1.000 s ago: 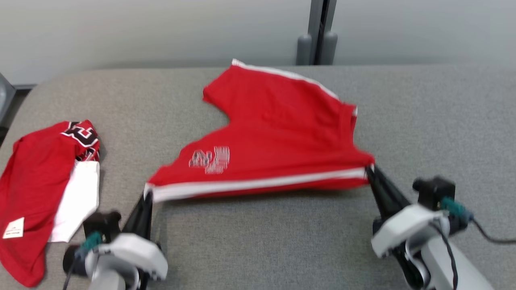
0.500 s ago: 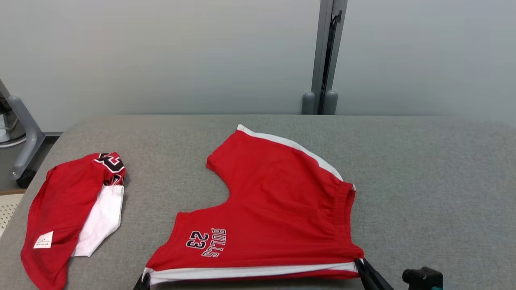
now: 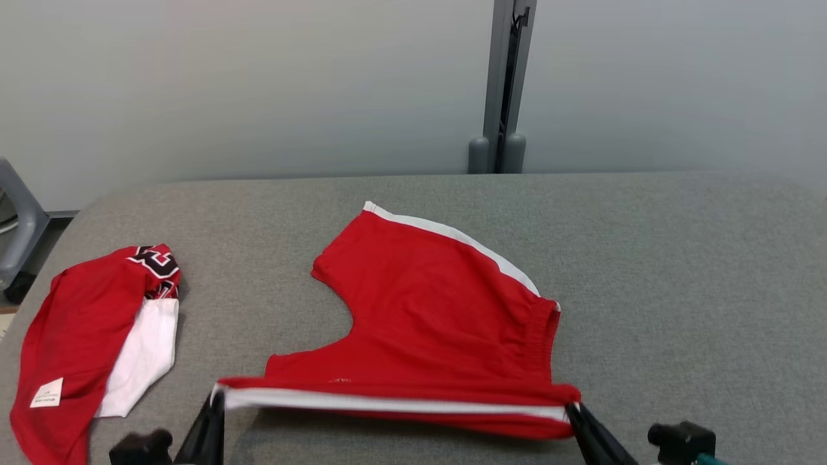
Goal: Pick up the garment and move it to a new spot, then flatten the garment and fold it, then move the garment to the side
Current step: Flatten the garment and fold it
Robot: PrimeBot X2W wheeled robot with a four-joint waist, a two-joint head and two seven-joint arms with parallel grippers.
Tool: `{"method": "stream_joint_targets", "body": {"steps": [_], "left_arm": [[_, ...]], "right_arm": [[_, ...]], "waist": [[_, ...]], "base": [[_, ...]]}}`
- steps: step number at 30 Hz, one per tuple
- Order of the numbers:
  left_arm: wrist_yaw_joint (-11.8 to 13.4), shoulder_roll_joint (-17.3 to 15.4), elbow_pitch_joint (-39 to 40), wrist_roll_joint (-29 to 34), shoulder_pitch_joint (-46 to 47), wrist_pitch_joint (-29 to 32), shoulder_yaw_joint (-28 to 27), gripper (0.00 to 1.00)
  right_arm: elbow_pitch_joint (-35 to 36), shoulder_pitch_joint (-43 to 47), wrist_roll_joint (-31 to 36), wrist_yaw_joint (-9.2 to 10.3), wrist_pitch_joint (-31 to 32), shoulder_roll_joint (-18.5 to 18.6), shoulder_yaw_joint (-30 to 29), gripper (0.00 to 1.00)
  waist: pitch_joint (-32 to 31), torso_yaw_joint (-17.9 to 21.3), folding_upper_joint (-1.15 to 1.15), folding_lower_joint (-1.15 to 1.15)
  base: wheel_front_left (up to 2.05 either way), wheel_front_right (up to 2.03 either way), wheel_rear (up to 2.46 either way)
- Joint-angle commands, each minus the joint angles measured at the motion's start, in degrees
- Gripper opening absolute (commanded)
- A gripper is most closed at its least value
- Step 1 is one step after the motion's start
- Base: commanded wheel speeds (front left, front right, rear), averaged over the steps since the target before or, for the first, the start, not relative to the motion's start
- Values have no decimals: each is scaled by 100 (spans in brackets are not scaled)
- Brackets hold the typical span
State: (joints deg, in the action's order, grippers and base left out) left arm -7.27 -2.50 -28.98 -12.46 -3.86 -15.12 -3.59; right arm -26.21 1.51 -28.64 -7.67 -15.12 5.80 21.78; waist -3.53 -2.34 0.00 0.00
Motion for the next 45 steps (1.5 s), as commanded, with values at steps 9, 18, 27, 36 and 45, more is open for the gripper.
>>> {"method": "stream_joint_targets", "body": {"steps": [9,18,27,36,45], "left_arm": [[-12,-319,-125,494,2406,-2,400,0],[-19,-595,-1384,795,4760,-2,901,0],[168,-744,-2932,1061,6217,0,1173,0],[300,-697,-3499,1104,6777,-2,1318,47],[315,-560,-3554,938,6458,-1,1295,100]], "right_arm": [[24,-1580,18,21,-3,-202,-369,0],[71,-2867,-60,19,-3,-269,-378,0],[514,-3198,-198,20,-2,-264,-262,0],[683,-3334,-251,19,-3,-270,-157,24],[929,-3198,211,18,-3,-279,-266,100]], "waist": [[1429,390,0,0],[2667,779,0,0],[3325,1240,0,0],[3460,1294,0,0],[3205,1144,0,0]], "base": [[0,0,0],[0,0,0],[0,0,0],[0,0,0],[0,0,0]]}}
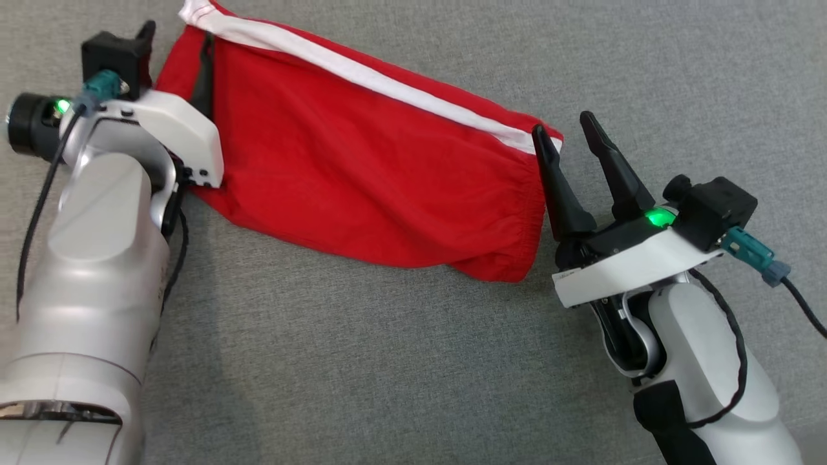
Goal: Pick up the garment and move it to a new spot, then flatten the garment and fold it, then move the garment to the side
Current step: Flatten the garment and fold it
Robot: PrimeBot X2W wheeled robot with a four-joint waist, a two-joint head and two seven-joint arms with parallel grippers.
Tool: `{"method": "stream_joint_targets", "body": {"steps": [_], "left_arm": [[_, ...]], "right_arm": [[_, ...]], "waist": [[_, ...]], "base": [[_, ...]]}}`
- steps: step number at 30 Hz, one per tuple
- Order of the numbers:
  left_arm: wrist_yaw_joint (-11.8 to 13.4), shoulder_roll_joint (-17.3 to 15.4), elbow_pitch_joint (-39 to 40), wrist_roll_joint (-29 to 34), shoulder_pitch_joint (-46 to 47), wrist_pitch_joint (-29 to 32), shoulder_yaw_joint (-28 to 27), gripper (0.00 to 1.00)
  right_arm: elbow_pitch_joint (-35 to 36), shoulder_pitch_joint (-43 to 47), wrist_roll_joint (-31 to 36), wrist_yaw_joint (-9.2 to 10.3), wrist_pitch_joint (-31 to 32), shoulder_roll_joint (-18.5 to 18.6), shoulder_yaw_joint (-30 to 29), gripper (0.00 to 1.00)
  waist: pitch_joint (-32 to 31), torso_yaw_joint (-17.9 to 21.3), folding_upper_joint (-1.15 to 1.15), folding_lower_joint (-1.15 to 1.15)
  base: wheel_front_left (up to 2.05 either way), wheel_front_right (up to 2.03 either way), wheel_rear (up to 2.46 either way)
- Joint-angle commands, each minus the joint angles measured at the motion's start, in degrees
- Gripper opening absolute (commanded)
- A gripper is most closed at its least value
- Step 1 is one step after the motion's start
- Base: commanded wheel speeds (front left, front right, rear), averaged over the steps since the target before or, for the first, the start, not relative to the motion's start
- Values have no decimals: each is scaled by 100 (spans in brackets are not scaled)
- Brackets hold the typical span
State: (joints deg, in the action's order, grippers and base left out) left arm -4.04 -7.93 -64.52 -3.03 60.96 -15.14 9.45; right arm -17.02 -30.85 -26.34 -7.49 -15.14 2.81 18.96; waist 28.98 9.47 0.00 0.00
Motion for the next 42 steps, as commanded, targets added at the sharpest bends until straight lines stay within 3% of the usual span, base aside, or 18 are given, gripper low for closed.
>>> {"method": "stream_joint_targets", "body": {"steps": [1,7,15,16,17,22,32,42], "left_arm": [[-31,3,-16,-39,-51,1,-6,100],[-70,35,-542,-209,-286,100,-62,100],[-105,99,-875,-413,-705,786,-88,100],[-110,102,-899,-434,-769,865,-96,82],[-111,93,-912,-453,-805,909,-90,0],[-95,77,-943,-529,-1061,863,-86,0],[42,319,-908,-885,-2150,135,-261,0],[182,460,-217,-1107,-3160,-11,-342,0]], "right_arm": [[40,114,-22,0,0,25,-43,100],[124,474,208,0,0,29,-319,100],[217,820,500,0,0,29,-627,100],[219,850,512,0,0,28,-652,100],[218,875,516,0,0,26,-658,100],[136,997,562,0,0,26,-728,100],[-140,1542,863,0,0,26,-930,100],[-279,1945,974,0,0,26,-1056,100]], "waist": [[-96,-60,0,0],[-454,-164,0,0],[-754,-101,0,0],[-783,-87,0,0],[-803,-74,0,0],[-1052,-59,0,0],[-2022,-351,0,0],[-2350,-629,0,0]], "base": [[0,0,0],[0,0,0],[0,0,0],[0,0,0],[0,0,0],[0,0,0],[0,0,0],[0,0,0]]}}
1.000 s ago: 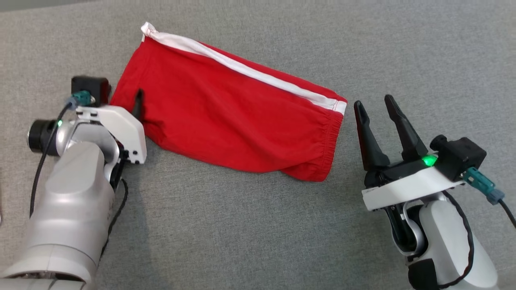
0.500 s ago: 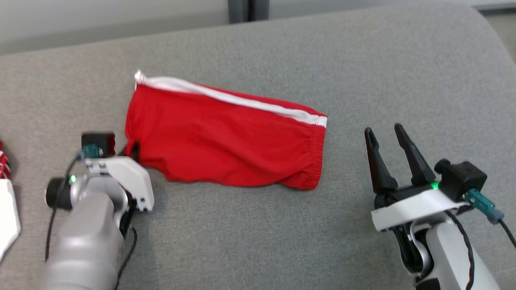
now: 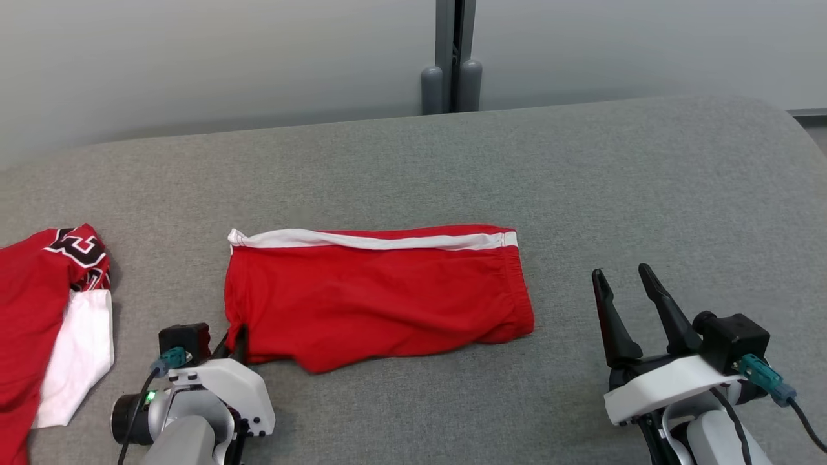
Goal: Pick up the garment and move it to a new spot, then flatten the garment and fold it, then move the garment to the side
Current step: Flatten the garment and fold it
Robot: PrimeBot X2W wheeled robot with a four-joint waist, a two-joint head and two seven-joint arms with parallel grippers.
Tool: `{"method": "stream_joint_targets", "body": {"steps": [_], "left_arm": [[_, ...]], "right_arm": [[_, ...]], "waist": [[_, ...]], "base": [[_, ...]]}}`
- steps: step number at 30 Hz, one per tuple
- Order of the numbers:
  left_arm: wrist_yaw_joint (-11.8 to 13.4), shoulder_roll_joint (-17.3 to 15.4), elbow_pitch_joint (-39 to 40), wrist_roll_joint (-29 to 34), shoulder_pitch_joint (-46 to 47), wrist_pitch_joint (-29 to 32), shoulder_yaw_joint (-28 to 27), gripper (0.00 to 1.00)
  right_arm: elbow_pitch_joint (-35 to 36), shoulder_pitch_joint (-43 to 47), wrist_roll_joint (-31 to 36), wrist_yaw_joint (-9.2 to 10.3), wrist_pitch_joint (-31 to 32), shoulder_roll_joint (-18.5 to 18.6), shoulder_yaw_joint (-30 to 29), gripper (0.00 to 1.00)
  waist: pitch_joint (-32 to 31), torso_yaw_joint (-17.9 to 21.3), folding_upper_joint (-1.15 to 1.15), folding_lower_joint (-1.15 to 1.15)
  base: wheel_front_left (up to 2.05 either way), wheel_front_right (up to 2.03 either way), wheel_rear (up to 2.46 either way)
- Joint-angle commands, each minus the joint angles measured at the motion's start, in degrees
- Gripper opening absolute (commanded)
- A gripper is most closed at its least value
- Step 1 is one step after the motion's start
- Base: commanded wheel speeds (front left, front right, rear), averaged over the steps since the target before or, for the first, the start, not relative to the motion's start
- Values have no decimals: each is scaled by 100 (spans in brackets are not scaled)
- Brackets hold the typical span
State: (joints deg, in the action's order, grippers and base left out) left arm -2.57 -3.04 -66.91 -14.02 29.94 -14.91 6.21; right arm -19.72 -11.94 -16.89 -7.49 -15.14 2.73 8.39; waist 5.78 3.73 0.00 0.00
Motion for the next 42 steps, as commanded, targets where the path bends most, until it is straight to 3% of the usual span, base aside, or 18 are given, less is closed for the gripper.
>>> {"method": "stream_joint_targets", "body": {"steps": [1,2,3,9,13,23,31,32,33,34,35,42], "left_arm": [[63,-21,197,-12,-166,-35,-24,35],[85,-17,347,-15,-276,-31,-27,64],[122,-15,530,-3,-387,-32,-26,100],[313,-2,1712,167,-963,-33,31,100],[280,-1,2251,234,-1224,-34,143,100],[283,0,2669,85,-1424,-34,474,100],[269,3,2769,133,-1477,-35,504,100],[271,3,2783,133,-1484,-35,506,100],[274,3,2812,135,-1489,-35,513,100],[281,3,2836,136,-1491,-35,518,100],[286,3,2865,133,-1490,-35,525,100],[301,1,2944,157,-1523,-35,547,100]], "right_arm": [[-33,62,30,0,0,37,14,100],[-48,62,37,0,0,36,21,100],[-64,60,34,0,0,36,34,100],[-272,-74,-25,0,0,36,89,100],[-560,-227,-99,0,0,37,174,100],[-1752,-705,-41,0,1,39,-10,100],[-2484,-681,-225,0,9,33,12,100],[-2535,-670,-266,0,9,28,52,75],[-2563,-664,-327,0,15,27,84,32],[-2567,-672,-362,0,15,26,90,4],[-2563,-679,-429,0,15,25,98,0],[-2328,-707,-679,1,5,57,-49,0]], "waist": [[-25,-79,0,0],[-21,-104,0,0],[-13,-128,0,0],[120,-380,0,0],[210,-610,0,0],[435,-1295,0,0],[502,-1523,0,0],[501,-1526,0,0],[502,-1526,0,0],[499,-1521,0,0],[498,-1513,0,0],[426,-1378,0,0]], "base": [[0,0,0],[0,0,0],[0,0,0],[0,0,0],[0,0,0],[0,0,0],[0,0,0],[0,0,0],[0,0,0],[0,0,0],[0,0,0],[0,0,0]]}}
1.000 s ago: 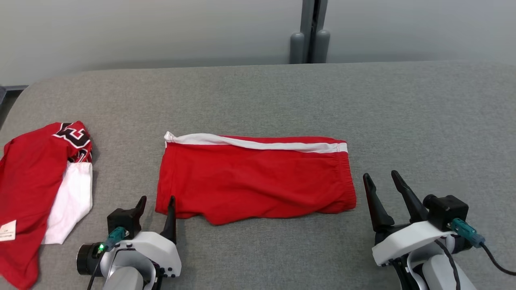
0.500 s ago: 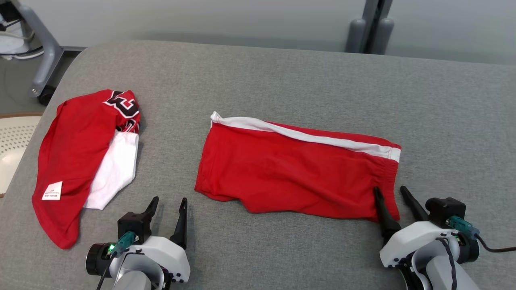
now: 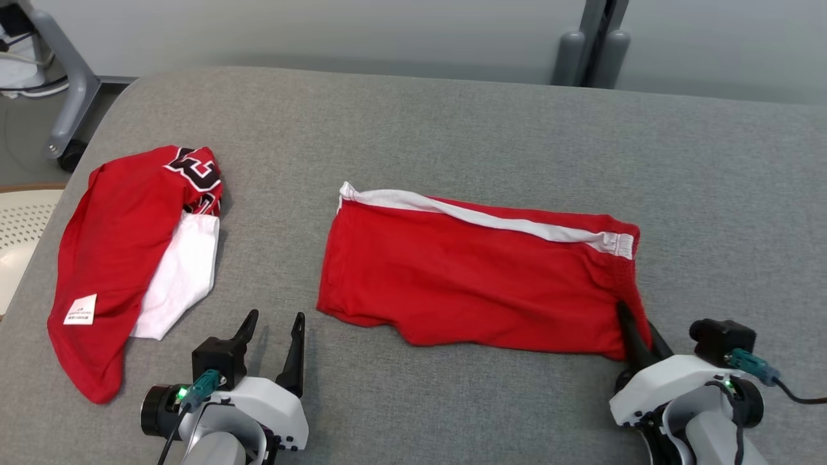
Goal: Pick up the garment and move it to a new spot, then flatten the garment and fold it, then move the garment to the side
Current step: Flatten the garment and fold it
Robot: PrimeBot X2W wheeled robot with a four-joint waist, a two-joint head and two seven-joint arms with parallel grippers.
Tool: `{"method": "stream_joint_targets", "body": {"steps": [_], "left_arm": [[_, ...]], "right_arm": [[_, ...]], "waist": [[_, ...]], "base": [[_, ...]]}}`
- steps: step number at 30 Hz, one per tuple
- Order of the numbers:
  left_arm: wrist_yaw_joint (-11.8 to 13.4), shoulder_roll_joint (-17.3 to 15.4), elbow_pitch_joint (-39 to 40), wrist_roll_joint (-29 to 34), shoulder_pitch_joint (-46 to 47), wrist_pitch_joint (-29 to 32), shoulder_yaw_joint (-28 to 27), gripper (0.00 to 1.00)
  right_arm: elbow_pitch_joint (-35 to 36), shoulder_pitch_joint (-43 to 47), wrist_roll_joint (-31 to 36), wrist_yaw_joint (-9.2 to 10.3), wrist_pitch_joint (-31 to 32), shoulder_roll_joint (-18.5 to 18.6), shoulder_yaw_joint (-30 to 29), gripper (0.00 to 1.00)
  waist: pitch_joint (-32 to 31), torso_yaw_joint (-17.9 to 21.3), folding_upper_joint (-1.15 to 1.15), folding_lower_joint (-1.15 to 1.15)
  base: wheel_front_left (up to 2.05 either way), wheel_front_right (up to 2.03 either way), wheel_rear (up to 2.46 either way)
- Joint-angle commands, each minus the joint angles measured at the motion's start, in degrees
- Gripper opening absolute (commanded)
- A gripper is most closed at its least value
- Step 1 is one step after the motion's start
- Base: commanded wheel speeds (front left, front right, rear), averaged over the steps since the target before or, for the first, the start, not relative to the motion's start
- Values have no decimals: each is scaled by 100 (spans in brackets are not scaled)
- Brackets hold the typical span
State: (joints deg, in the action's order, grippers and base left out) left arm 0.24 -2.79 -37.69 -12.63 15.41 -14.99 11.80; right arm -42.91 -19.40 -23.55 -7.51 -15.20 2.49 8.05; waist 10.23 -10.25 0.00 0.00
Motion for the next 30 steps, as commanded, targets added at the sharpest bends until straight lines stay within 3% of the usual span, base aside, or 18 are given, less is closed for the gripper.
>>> {"method": "stream_joint_targets", "body": {"steps": [1,8,13,21,30], "left_arm": [[14,-23,9,30,-86,-27,-25,100],[-35,-23,-63,66,-183,-27,-51,100],[-37,-24,-87,11,-236,-27,23,100],[-16,-26,-151,-133,-315,-27,315,100],[70,-24,-108,-342,-295,-27,664,100]], "right_arm": [[31,47,-59,4,8,78,-58,0],[139,155,154,3,5,169,-543,0],[172,41,-4,3,5,225,-388,0],[637,-352,-773,2,60,150,920,0],[346,-928,-982,2,114,83,1924,0]], "waist": [[-47,55,0,0],[-268,296,0,0],[-379,385,0,0],[-492,188,0,0],[-456,-675,0,0]], "base": [[0,0,0],[0,0,0],[0,0,0],[0,0,0],[0,0,0]]}}
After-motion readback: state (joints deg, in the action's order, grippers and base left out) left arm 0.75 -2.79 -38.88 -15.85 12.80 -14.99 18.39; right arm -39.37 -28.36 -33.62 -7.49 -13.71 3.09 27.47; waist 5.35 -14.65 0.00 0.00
